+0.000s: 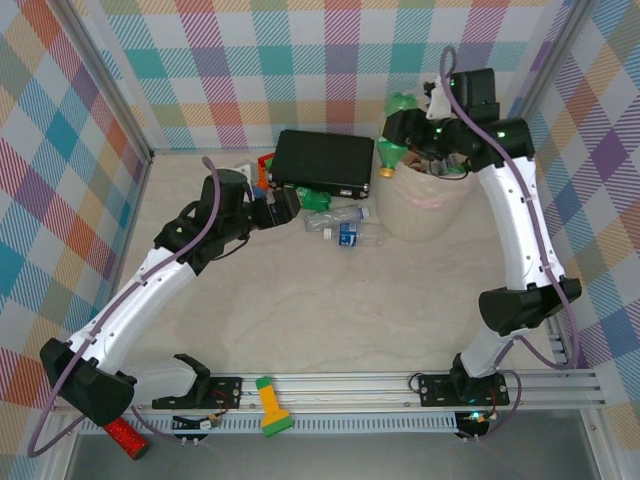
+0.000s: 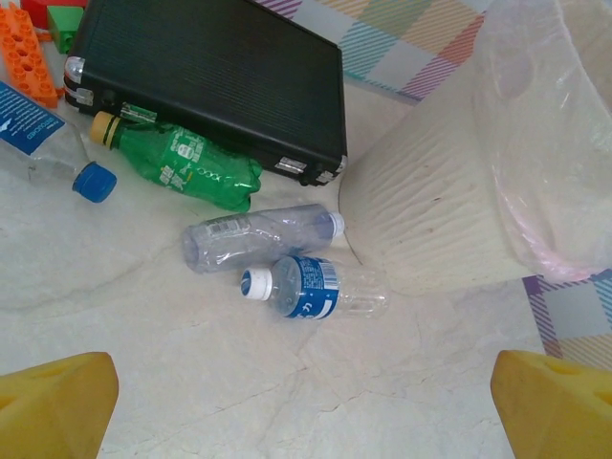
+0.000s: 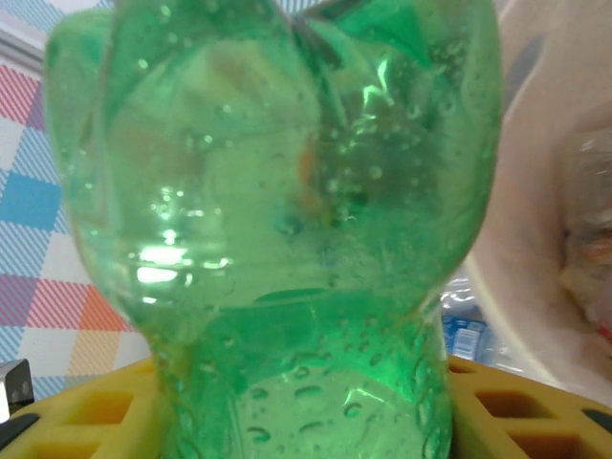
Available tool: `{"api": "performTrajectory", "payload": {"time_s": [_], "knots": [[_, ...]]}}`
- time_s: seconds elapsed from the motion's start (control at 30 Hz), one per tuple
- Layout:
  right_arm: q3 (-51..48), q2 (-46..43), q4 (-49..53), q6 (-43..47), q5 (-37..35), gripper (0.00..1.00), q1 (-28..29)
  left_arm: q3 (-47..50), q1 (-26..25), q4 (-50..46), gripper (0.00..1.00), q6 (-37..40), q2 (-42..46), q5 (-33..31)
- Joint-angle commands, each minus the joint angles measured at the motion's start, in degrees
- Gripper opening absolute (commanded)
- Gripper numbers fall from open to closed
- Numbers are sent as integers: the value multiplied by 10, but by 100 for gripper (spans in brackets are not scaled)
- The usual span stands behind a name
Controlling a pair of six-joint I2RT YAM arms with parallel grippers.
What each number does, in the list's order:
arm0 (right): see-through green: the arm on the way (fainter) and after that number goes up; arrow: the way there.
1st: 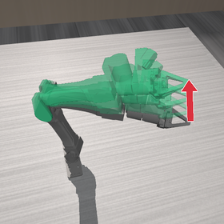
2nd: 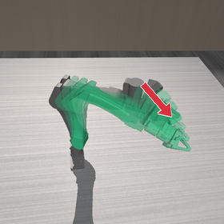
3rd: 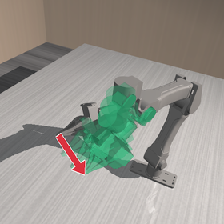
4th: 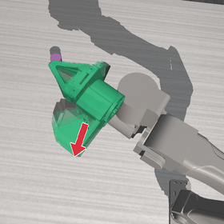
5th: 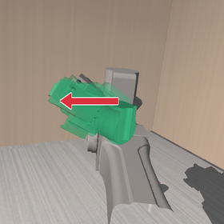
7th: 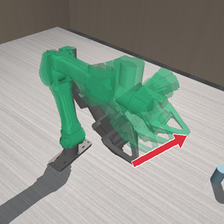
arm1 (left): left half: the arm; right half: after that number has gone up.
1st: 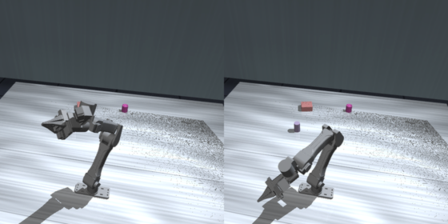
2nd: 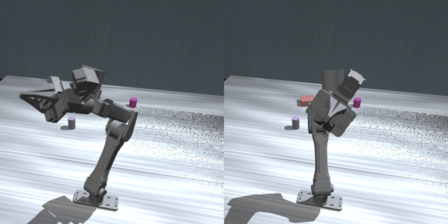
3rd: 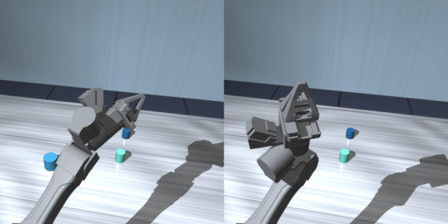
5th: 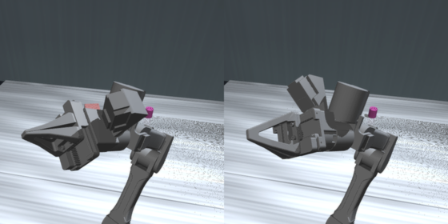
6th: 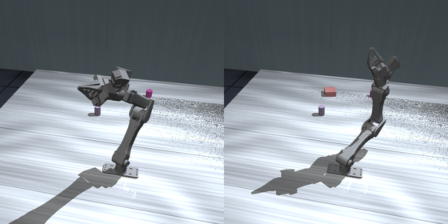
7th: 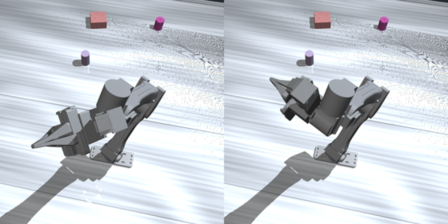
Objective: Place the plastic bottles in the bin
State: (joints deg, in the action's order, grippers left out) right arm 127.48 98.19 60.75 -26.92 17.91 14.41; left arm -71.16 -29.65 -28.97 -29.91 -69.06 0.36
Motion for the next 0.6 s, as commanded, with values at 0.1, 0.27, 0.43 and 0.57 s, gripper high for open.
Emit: {"api": "performTrajectory", "payload": {"time_s": [0.1,0.27,0.43,0.57], "knots": [[97,45,114,61,-23,52,-45,12,13,-12,100,18,33,-3],[138,69,141,79,-37,52,-78,20,17,-24,99,20,49,-5],[148,80,146,97,-61,52,-103,32,20,-31,100,18,64,-8],[156,95,149,102,-68,53,-114,33,22,-35,99,19,70,-10]]}}
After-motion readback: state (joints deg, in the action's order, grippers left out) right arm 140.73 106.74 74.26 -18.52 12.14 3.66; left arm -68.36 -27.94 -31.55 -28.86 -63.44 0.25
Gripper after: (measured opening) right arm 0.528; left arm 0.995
